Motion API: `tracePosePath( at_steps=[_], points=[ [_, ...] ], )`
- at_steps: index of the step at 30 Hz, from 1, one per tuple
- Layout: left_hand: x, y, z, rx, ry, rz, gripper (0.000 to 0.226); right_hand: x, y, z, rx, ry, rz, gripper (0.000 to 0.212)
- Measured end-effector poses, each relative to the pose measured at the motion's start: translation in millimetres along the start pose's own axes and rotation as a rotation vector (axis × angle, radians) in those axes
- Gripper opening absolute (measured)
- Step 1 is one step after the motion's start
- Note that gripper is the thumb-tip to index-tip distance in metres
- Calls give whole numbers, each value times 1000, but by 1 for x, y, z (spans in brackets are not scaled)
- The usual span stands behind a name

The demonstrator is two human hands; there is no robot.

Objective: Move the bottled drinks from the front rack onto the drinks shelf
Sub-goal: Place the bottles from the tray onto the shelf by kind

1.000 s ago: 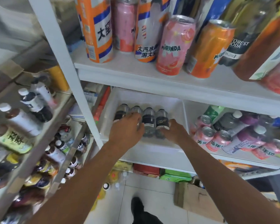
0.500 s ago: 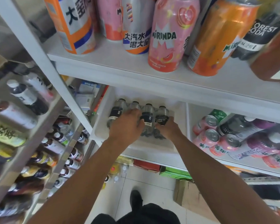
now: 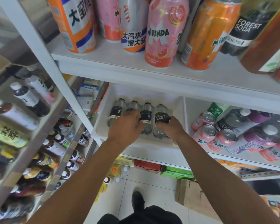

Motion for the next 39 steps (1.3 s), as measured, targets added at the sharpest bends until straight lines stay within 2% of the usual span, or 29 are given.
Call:
tracePosePath(
  at_steps=[4, 9, 13, 16, 18, 21, 25, 27, 29, 33, 35, 39],
  points=[
    [-13, 1, 6, -46, -17, 13, 19, -30, 23, 14, 84, -42, 113, 47],
    [-33, 3, 22, -161, -43, 51, 22, -78, 52, 11, 136, -57, 237, 60],
    [-53, 15, 42, -214, -76, 92, 20, -120, 73, -8, 160, -25, 317, 49],
    [-74, 27, 56, -291, -100, 136, 25, -155, 87, -27, 151, 4, 366, 52],
    [-89, 40, 66, -418, -107, 202, 33, -178, 94, -40, 152, 31, 407, 55],
    [-113, 60, 78, -656, -89, 300, 37, -215, 105, -60, 142, 72, 479, 46],
    [-155, 74, 99, -1017, -89, 359, 31, -260, 116, -88, 89, 82, 572, 57],
    [-178, 78, 115, -1090, -150, 322, 21, -281, 120, -102, 83, 86, 614, 66],
    [-202, 80, 133, -1119, -234, 274, 17, -305, 128, -113, 80, 94, 674, 65],
    [-250, 79, 176, -1067, -394, 191, 33, -351, 144, -129, 63, 139, 785, 67],
    [-278, 75, 195, -1023, -471, 162, 45, -374, 151, -135, 55, 175, 846, 61],
    [-338, 70, 225, -1024, -614, 125, 36, -424, 164, -145, 95, 297, 974, 59]
  ],
)
Point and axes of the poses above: each hand's wrist, its own x-axis towards the middle knuckle, its own z-axis out of the back of the hand, y = z × x, the point moved 6 cm from there along x, towards the middle knuckle, and after that the axes turned 11 degrees about -x, right-handed, at the moved point
